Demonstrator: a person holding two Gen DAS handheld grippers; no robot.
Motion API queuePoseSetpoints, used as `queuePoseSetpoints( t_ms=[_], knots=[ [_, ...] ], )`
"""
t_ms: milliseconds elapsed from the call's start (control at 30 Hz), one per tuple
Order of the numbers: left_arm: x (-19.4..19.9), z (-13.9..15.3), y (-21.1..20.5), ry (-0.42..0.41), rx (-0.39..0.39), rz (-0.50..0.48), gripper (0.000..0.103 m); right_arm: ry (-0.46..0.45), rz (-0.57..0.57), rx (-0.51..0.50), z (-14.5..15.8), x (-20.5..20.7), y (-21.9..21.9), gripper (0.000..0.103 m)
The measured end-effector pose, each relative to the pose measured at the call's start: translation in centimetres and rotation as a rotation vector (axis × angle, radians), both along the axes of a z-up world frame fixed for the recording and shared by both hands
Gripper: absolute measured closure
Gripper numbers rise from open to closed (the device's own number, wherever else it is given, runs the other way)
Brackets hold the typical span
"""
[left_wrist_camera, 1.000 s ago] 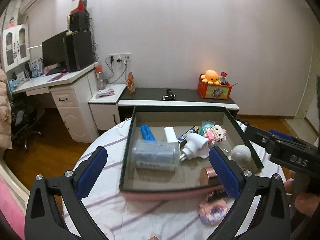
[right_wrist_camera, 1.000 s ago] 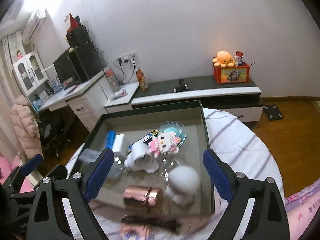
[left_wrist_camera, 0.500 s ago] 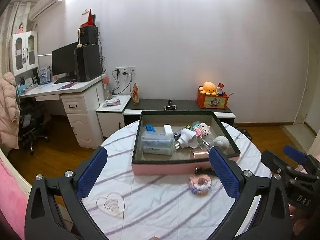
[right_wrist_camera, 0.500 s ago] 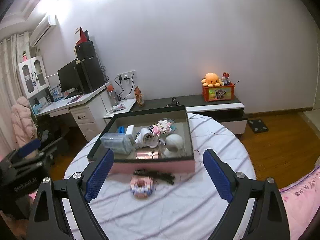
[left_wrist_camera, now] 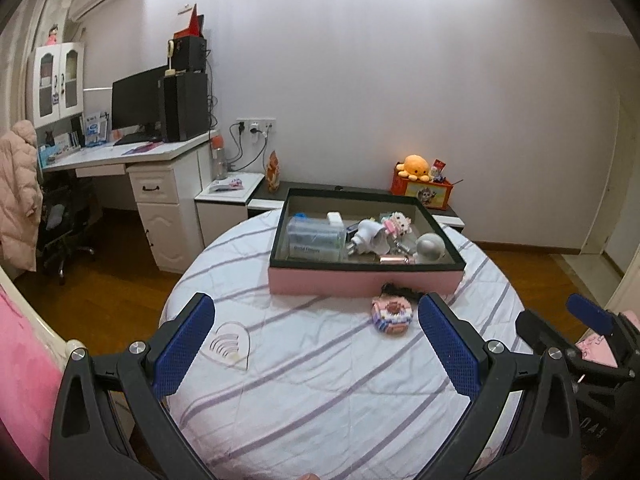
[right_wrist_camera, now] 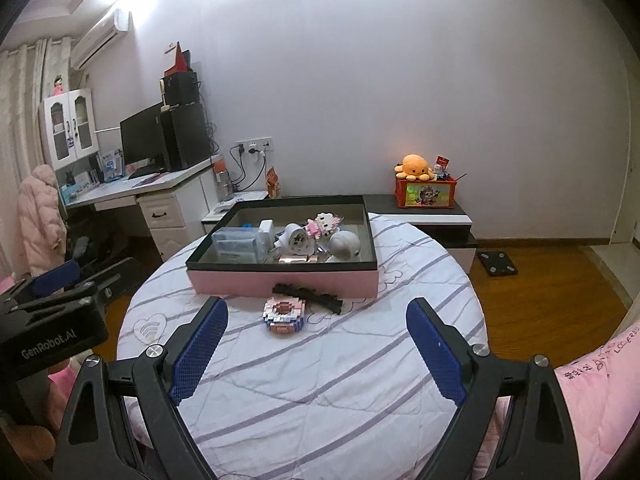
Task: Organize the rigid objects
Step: 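Withdraw both tools from the box, then grasp the pink block donut with the left tool while the right tool grasps the black hair clip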
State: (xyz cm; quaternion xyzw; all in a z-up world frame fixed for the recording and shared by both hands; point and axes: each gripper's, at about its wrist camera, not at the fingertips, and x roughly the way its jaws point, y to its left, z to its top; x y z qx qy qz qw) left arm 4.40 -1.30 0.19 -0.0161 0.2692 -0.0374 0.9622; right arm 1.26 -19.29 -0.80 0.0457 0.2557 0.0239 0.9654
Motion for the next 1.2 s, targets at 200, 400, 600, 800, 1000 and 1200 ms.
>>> queuePoseSetpoints(
  t_ms=[200,400,600,800,1000,1200],
  knots=[
    [-0.2,-0.9,0.8,0.024,-0.004,0.015,0.000,0.007,0.015,0.000,-0.2,0.0,0.4,0.011],
    [-0.2,-0.9,1.1,0.026,-0.009,0.017,0.000,0.024,0.019,-0.002,-0.7,0.4,0.6,0.011],
    [0.1,-1.4,0.6,0.035,-0.002,0.010,0.000,0.030,0.018,-0.002,-1.0,0.5,0.4,0.011],
    [1.4,-3.0,-0.6,0.070,0.010,-0.014,0.000,0.063,0.005,-0.006,-2.3,1.7,-0.4,0.011],
    [4.0,-5.5,-2.5,0.128,0.015,-0.048,0.000,0.107,-0.033,-0.002,-3.9,3.9,-2.4,0.011],
    [7.4,-7.8,-4.3,0.184,0.018,-0.065,0.000,0.149,-0.028,-0.009,-5.2,7.2,-3.8,0.011]
  ],
)
